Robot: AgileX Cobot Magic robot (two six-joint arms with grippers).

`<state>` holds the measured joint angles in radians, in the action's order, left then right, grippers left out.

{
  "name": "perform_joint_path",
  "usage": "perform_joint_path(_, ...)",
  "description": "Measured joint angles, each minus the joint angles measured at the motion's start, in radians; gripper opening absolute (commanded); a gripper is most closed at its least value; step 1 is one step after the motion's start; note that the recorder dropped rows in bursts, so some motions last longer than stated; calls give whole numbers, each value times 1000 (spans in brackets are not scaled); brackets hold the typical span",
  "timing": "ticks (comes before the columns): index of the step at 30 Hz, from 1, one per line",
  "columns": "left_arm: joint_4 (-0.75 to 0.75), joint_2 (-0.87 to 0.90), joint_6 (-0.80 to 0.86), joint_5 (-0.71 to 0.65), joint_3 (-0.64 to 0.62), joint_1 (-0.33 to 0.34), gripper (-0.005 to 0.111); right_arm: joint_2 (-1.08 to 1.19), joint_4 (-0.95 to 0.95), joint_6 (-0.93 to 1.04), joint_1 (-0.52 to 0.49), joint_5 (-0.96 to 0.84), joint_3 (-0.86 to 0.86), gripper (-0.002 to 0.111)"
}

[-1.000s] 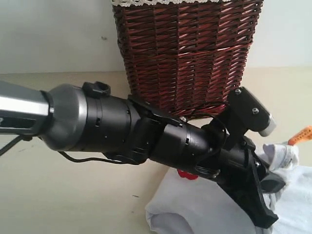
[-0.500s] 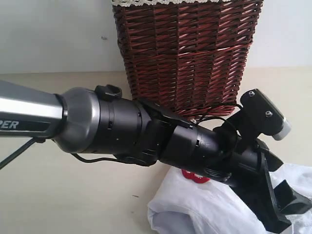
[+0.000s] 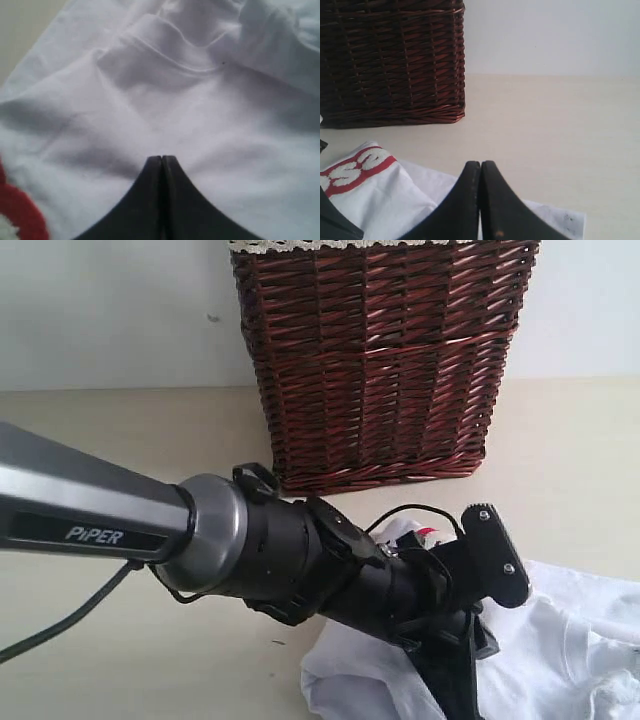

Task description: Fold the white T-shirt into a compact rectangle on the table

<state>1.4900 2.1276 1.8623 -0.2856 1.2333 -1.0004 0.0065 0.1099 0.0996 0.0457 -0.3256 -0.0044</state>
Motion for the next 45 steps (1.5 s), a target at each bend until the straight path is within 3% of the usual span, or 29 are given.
perform_joint_path(6,-194,-11,-154,22,0,76,0,0,0,0,0,0,0,0)
perform_joint_path(11,-555,-28,-413,-47,-48,247,0,0,0,0,0,0,0,0)
perform_joint_path(18,-679,-146,-461,-48,-210,472,0,0,0,0,0,0,0,0)
perform_joint_path(21,-659,-215,-469,-50,-229,520,0,0,0,0,0,0,0,0)
perform_joint_path(26,-535,-358,-473,-198,-229,520,0,0,0,0,0,0,0,0)
perform_joint_path(31,-462,-358,-451,-355,-229,494,0,0,0,0,0,0,0,0)
perform_joint_path(45,-443,-228,-432,-398,-229,319,0,0,0,0,0,0,0,0)
